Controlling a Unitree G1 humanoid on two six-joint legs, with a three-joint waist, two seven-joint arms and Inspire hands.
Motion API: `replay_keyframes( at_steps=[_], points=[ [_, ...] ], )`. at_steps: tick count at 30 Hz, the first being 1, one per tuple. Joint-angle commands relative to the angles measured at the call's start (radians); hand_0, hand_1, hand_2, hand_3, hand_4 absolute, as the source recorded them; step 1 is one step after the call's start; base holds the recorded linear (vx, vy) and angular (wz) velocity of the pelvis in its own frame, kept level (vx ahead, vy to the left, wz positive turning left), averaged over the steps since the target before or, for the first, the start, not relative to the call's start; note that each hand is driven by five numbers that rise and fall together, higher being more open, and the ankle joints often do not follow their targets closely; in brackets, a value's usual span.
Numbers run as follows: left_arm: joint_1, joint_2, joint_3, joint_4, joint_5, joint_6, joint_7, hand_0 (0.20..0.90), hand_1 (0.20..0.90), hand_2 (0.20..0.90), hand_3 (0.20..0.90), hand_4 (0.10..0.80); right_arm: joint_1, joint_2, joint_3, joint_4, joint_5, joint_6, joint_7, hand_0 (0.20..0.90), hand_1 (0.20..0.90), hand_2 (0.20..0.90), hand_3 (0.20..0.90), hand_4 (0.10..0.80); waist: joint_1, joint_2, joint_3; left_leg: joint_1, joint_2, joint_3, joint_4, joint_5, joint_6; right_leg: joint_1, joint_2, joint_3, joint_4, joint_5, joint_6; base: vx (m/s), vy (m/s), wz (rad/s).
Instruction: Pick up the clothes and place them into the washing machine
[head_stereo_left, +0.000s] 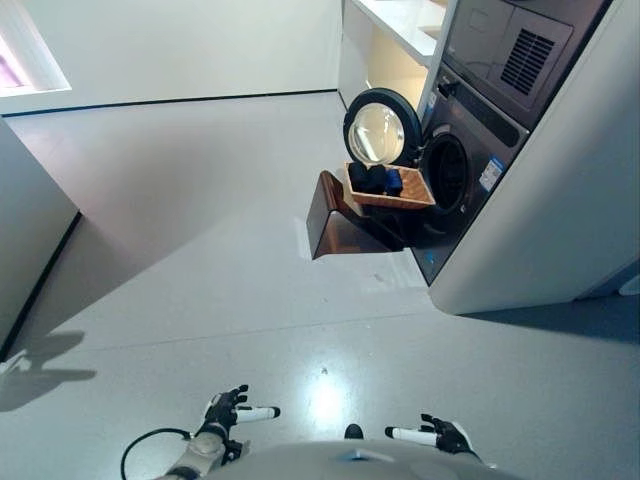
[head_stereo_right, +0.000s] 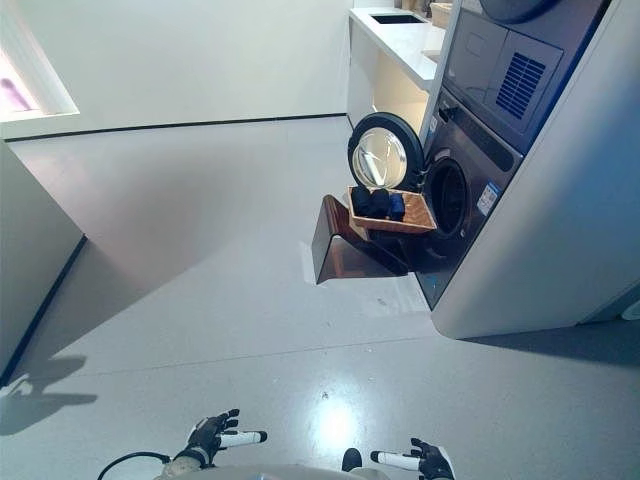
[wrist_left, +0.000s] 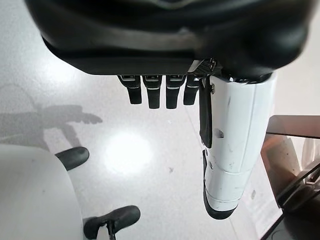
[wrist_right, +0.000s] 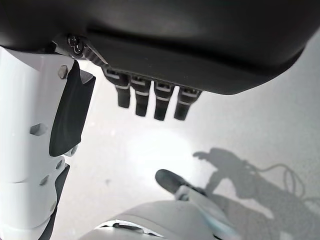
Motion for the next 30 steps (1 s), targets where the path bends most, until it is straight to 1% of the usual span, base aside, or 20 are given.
replay_keyframes(
  at_steps=[1,5,7,9,12,14,15,16,17,19,21,22,23,24,25,26,27,28,29,30],
  points=[
    [-0.057,0.002,0.015,0.03,-0.01,-0.04,0.035,0.9,0.9,0.9,0.9,0.8,-0.084,-0.019,-0.016,0.054,-0.001,-0.019,-0.048,0.9,0.9,0.9,0.9,0.8,0.005,-0.034,0.032,-0.037,-0.037,0.028,-0.004,0.058,-0.029,0.127,-0.068,-0.002,0.022,-0.074,0.082,0.014,0.041,-0.02],
    [-0.069,0.007,0.02,0.025,-0.022,-0.042,0.051,0.9,0.9,0.9,0.9,0.8,-0.098,-0.019,-0.02,0.066,-0.003,-0.015,-0.06,0.9,0.9,0.9,0.9,0.8,0.015,-0.036,0.042,-0.062,-0.044,0.033,0.036,0.037,-0.012,0.091,-0.08,0.012,0.086,-0.094,0.083,0.022,0.056,-0.06],
    [-0.081,0.014,0.016,0.013,-0.029,-0.044,0.059,0.9,0.9,0.9,0.9,0.8,-0.113,-0.02,-0.03,0.071,0.01,-0.015,-0.068,0.9,0.9,0.9,0.9,0.8,0.019,-0.031,0.057,-0.073,-0.052,0.038,0.07,0.012,0.008,0.053,-0.089,0.014,0.178,-0.123,0.091,0.074,0.104,-0.13],
    [-0.086,0.016,0.016,0.02,-0.032,-0.039,0.043,0.9,0.9,0.9,0.9,0.8,-0.117,-0.021,-0.043,0.079,0.022,-0.014,-0.066,0.9,0.9,0.9,0.9,0.8,0.018,-0.028,0.063,-0.072,-0.059,0.038,0.091,-0.007,0.021,0.03,-0.098,0.017,0.247,-0.126,0.102,0.118,0.114,-0.16],
    [-0.094,0.026,0.003,0.002,-0.019,-0.042,0.029,0.9,0.9,0.9,0.9,0.8,-0.104,-0.031,-0.08,0.092,0.048,-0.015,-0.061,0.9,0.9,0.9,0.9,0.8,0.0,-0.02,0.077,-0.057,-0.075,0.016,0.123,-0.023,0.042,-0.015,-0.121,0.02,0.396,-0.055,0.122,0.174,0.133,-0.01],
    [-0.094,0.036,-0.005,-0.012,-0.008,-0.043,0.026,0.9,0.9,0.9,0.9,0.8,-0.089,-0.038,-0.098,0.096,0.064,-0.02,-0.059,0.9,0.9,0.9,0.9,0.8,-0.013,-0.014,0.088,-0.042,-0.08,-0.005,0.15,-0.035,0.057,-0.052,-0.133,0.028,0.502,0.0,0.12,0.173,0.106,0.09],
    [-0.094,0.037,-0.005,-0.013,-0.008,-0.042,0.026,0.9,0.9,0.9,0.9,0.8,-0.089,-0.038,-0.098,0.096,0.065,-0.02,-0.059,0.9,0.9,0.9,0.9,0.8,-0.014,-0.015,0.087,-0.044,-0.082,-0.006,0.152,-0.036,0.058,-0.054,-0.135,0.029,0.505,-0.001,0.121,0.18,0.125,0.14],
    [-0.094,0.049,-0.003,-0.018,-0.006,-0.043,0.025,0.9,0.9,0.9,0.9,0.8,-0.084,-0.043,-0.107,0.099,0.075,-0.021,-0.057,0.9,0.9,0.9,0.9,0.8,-0.029,-0.003,0.11,-0.033,-0.074,-0.02,0.169,-0.038,0.067,-0.107,-0.119,0.044,0.611,0.028,0.116,0.17,0.112,0.13],
    [-0.092,0.054,0.006,-0.012,-0.006,-0.04,0.025,0.9,0.9,0.9,0.9,0.8,-0.081,-0.043,-0.11,0.104,0.074,-0.018,-0.056,0.9,0.9,0.9,0.9,0.8,-0.034,0.004,0.116,-0.024,-0.068,-0.021,0.17,-0.038,0.067,-0.141,-0.116,0.041,0.64,0.019,0.115,0.26,0.129,0.13],
    [-0.089,0.058,0.018,0.004,-0.01,-0.035,0.024,0.9,0.9,0.9,0.9,0.8,-0.081,-0.043,-0.111,0.109,0.071,-0.018,-0.058,0.9,0.9,0.9,0.9,0.8,-0.042,0.011,0.113,0.004,-0.066,-0.027,0.156,-0.035,0.058,-0.188,-0.116,0.019,0.58,-0.018,0.102,0.275,0.032,0.05],
    [-0.092,0.058,0.035,0.018,-0.02,-0.039,0.027,0.9,0.9,0.9,0.9,0.8,-0.085,-0.044,-0.112,0.113,0.071,-0.015,-0.058,0.9,0.9,0.9,0.9,0.8,-0.057,0.006,0.11,0.055,-0.07,-0.041,0.131,-0.041,0.036,-0.231,-0.143,-0.024,0.399,-0.015,0.102,0.322,-0.06,-0.04],
    [-0.092,0.058,0.035,0.018,-0.02,-0.04,0.027,0.9,0.9,0.9,0.9,0.8,-0.085,-0.044,-0.112,0.113,0.071,-0.015,-0.058,0.9,0.9,0.9,0.9,0.8,-0.06,0.013,0.113,0.062,-0.063,-0.044,0.128,-0.044,0.034,-0.22,-0.137,-0.031,0.392,-0.014,0.102,0.448,-0.147,0.06],
    [-0.091,0.054,0.037,0.024,-0.009,-0.046,0.023,0.9,0.9,0.9,0.9,0.8,-0.081,-0.044,-0.111,0.116,0.068,-0.013,-0.057,0.9,0.9,0.9,0.9,0.8,-0.082,0.007,0.113,0.12,-0.058,-0.067,0.096,-0.07,0.008,-0.248,-0.133,-0.03,0.203,0.047,0.127,0.461,-0.143,0.08],
    [-0.092,0.051,0.042,0.032,-0.005,-0.046,0.023,0.9,0.9,0.9,0.9,0.8,-0.082,-0.041,-0.109,0.118,0.066,-0.01,-0.058,0.9,0.9,0.9,0.9,0.8,-0.09,0.004,0.112,0.143,-0.047,-0.067,0.087,-0.077,-0.004,-0.244,-0.118,-0.018,0.118,0.086,0.135,0.594,-0.192,0.15],
    [-0.095,0.048,0.045,0.038,-0.003,-0.045,0.025,0.9,0.9,0.9,0.9,0.8,-0.082,-0.036,-0.107,0.119,0.062,-0.009,-0.057,0.9,0.9,0.9,0.9,0.8,-0.098,0.0,0.109,0.161,-0.041,-0.073,0.076,-0.08,-0.012,-0.267,-0.121,-0.021,0.068,0.117,0.146,0.472,-0.149,0.26],
    [-0.097,0.045,0.047,0.035,-0.005,-0.046,0.027,0.9,0.9,0.9,0.9,0.8,-0.081,-0.036,-0.106,0.119,0.059,-0.008,-0.058,0.9,0.9,0.9,0.9,0.8,-0.106,0.006,0.106,0.188,-0.025,-0.078,0.064,-0.082,-0.023,-0.288,-0.117,-0.031,0.031,0.139,0.156,0.621,-0.226,0.27],
    [-0.092,0.038,0.041,0.03,-0.006,-0.044,0.029,0.9,0.9,0.9,0.9,0.8,-0.073,-0.032,-0.104,0.119,0.052,-0.006,-0.051,0.9,0.9,0.9,0.9,0.8,-0.12,0.011,0.094,0.225,0.001,-0.098,0.057,-0.067,-0.043,-0.286,-0.095,-0.002,0.067,0.145,0.146,0.639,-0.252,0.3],
    [-0.089,0.032,0.037,0.029,-0.011,-0.045,0.03,0.9,0.9,0.9,0.9,0.8,-0.065,-0.03,-0.098,0.122,0.05,-0.007,-0.051,0.9,0.9,0.9,0.9,0.8,-0.129,0.014,0.085,0.234,0.021,-0.108,0.071,-0.051,-0.051,-0.281,-0.073,0.023,0.076,0.149,0.132,0.483,-0.195,0.31],
    [-0.089,0.031,0.037,0.029,-0.011,-0.045,0.03,0.9,0.9,0.9,0.9,0.8,-0.064,-0.031,-0.098,0.122,0.05,-0.007,-0.051,0.9,0.9,0.9,0.9,0.8,-0.128,0.016,0.086,0.236,0.023,-0.106,0.07,-0.052,-0.052,-0.279,-0.07,0.022,0.075,0.148,0.132,0.318,-0.175,0.64],
    [-0.087,0.023,0.025,0.026,-0.014,-0.046,0.031,0.9,0.9,0.9,0.9,0.8,-0.06,-0.031,-0.094,0.124,0.056,-0.012,-0.048,0.9,0.9,0.9,0.9,0.8,-0.138,0.027,0.077,0.227,0.053,-0.107,0.112,-0.006,-0.072,-0.264,-0.042,0.048,0.08,0.139,0.115,0.29,-0.201,0.59]
  ],
)
